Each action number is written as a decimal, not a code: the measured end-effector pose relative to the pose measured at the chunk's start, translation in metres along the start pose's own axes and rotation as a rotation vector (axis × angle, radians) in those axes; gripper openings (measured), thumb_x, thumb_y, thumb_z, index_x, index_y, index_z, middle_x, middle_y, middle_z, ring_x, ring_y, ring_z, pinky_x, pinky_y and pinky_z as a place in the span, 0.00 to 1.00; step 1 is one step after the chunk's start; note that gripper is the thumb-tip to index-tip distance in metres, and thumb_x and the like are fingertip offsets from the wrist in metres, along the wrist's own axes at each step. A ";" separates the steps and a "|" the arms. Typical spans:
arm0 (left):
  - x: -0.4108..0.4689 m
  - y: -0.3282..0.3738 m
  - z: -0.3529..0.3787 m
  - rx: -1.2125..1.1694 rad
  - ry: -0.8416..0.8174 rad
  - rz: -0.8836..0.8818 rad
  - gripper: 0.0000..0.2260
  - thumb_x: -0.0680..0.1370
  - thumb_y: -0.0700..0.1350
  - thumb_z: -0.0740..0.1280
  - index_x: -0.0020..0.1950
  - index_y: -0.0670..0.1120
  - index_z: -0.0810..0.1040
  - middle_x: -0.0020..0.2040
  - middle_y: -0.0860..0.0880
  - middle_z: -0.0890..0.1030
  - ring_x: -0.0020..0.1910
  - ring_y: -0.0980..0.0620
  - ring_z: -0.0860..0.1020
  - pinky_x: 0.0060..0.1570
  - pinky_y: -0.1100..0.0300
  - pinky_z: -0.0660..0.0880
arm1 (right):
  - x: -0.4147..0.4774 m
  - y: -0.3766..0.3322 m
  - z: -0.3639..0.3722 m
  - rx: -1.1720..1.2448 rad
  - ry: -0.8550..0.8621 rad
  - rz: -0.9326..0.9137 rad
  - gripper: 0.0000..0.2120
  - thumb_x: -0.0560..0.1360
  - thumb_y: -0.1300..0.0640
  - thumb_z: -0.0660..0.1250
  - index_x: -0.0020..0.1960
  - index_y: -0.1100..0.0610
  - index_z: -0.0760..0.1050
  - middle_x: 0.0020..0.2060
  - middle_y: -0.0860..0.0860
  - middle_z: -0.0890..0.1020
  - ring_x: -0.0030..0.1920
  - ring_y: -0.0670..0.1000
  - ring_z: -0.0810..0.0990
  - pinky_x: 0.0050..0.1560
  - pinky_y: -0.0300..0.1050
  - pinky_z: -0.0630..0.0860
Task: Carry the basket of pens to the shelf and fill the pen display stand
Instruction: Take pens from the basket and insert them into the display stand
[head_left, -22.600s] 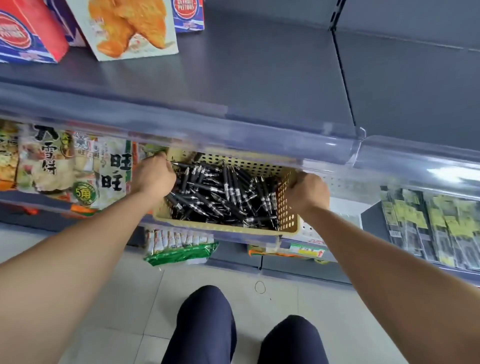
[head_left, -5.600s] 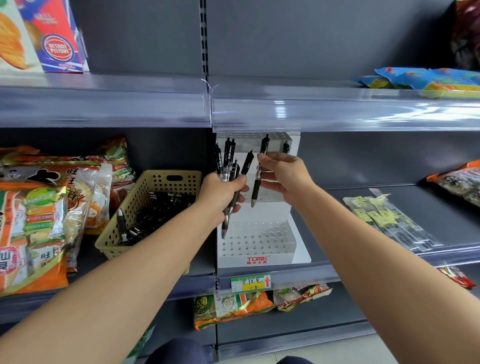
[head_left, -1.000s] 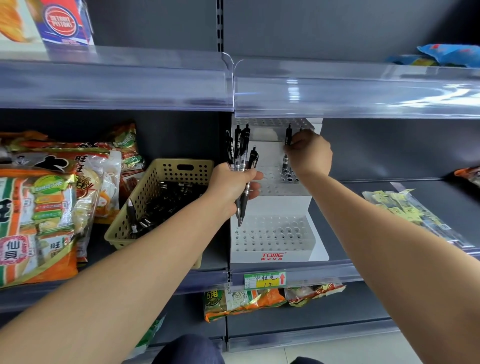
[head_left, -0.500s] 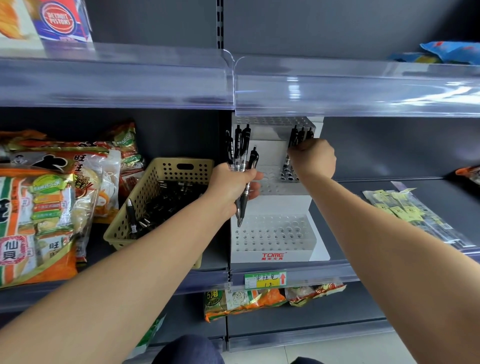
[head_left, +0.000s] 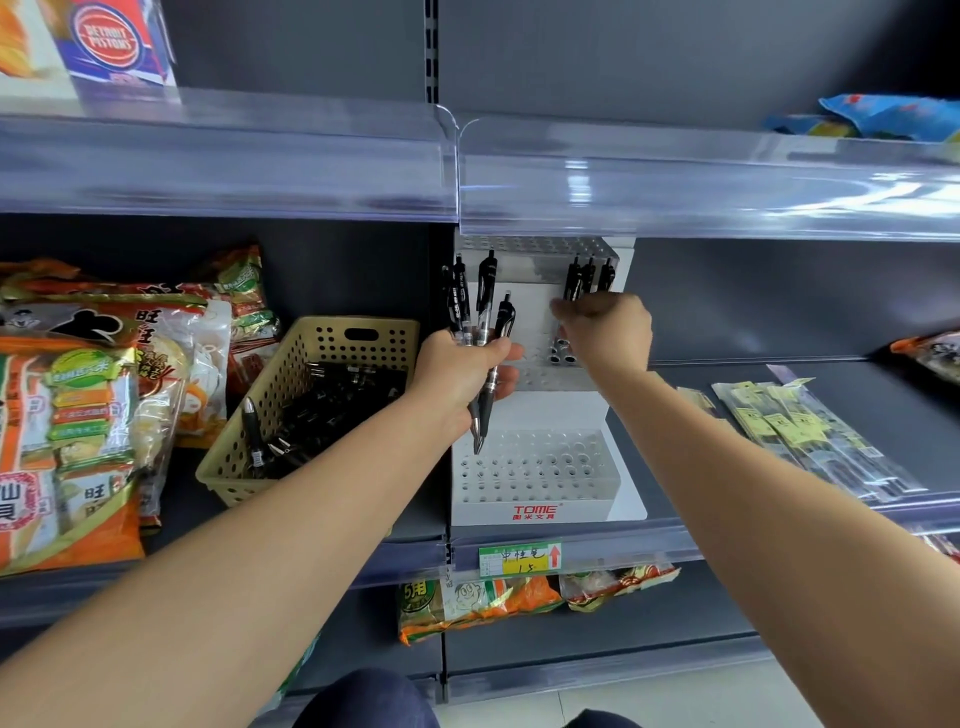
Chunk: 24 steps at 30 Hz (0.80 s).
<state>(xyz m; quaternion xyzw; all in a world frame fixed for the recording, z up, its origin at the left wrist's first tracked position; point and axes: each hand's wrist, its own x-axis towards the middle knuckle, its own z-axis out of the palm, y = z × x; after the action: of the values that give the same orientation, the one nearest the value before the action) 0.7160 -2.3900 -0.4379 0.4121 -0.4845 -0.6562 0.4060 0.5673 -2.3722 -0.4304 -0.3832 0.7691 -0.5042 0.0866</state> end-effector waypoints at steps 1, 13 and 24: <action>-0.001 0.000 0.001 -0.006 0.002 0.001 0.10 0.78 0.35 0.66 0.59 0.34 0.74 0.40 0.46 0.84 0.32 0.51 0.80 0.32 0.60 0.80 | -0.007 -0.004 0.000 0.130 -0.063 0.004 0.10 0.73 0.49 0.70 0.38 0.54 0.82 0.33 0.51 0.84 0.32 0.51 0.80 0.38 0.42 0.78; -0.006 0.003 0.002 -0.042 0.038 0.013 0.08 0.77 0.37 0.68 0.55 0.38 0.76 0.41 0.44 0.81 0.36 0.47 0.80 0.45 0.51 0.81 | -0.026 -0.014 -0.011 0.438 -0.573 0.120 0.02 0.72 0.55 0.72 0.43 0.53 0.82 0.37 0.48 0.83 0.38 0.47 0.77 0.37 0.42 0.70; 0.006 0.000 0.001 0.008 0.124 0.029 0.05 0.76 0.43 0.71 0.43 0.47 0.76 0.40 0.50 0.75 0.35 0.54 0.72 0.40 0.58 0.78 | 0.007 -0.027 -0.025 0.480 -0.154 0.051 0.03 0.73 0.62 0.72 0.45 0.62 0.80 0.32 0.55 0.81 0.32 0.52 0.80 0.42 0.48 0.83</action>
<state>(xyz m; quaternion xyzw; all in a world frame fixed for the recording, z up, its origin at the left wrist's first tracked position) 0.7135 -2.3950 -0.4383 0.4465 -0.4669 -0.6216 0.4430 0.5634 -2.3644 -0.3936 -0.3695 0.6278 -0.6392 0.2463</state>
